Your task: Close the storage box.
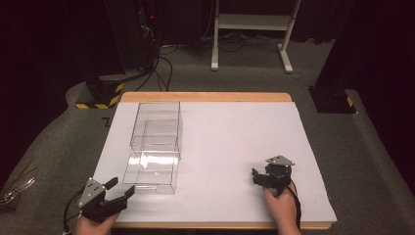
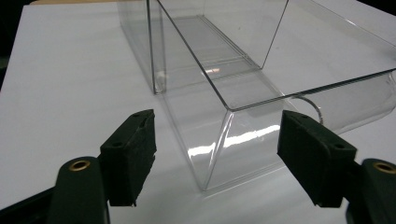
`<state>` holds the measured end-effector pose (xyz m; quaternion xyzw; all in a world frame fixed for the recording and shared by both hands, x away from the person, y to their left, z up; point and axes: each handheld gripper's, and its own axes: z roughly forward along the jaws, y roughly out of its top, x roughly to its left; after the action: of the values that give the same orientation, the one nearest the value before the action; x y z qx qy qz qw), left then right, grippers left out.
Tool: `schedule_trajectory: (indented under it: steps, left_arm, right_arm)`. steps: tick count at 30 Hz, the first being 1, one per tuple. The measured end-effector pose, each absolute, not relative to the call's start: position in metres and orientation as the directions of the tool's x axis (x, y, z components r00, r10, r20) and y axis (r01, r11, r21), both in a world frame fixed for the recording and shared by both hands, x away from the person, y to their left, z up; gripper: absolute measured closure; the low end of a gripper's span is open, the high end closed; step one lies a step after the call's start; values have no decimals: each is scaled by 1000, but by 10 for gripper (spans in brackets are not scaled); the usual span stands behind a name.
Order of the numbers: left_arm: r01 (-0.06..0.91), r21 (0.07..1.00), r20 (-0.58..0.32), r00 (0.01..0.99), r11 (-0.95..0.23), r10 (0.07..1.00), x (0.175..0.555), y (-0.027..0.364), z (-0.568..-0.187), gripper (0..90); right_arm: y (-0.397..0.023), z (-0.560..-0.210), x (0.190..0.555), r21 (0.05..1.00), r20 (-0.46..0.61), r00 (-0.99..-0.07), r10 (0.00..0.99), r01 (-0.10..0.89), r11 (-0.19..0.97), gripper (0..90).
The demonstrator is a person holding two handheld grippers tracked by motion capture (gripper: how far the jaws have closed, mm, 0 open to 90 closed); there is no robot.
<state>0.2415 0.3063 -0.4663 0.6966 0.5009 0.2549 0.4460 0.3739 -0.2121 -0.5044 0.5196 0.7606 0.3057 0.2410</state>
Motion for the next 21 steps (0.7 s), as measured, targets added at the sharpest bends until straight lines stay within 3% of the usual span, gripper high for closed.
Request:
schedule_trajectory:
  steps: [10,21]
  left_arm:
    - [484,866,-84,391,-127,916,245,299,-471,308]
    - [487,866,-111,415,-118,903,246,298,-473,398]
  right_arm:
    - [-212,-504,374,716,-49,-344,938,643,273,138]
    - [-212,-504,374,716,-48,-345,937,643,273,139]
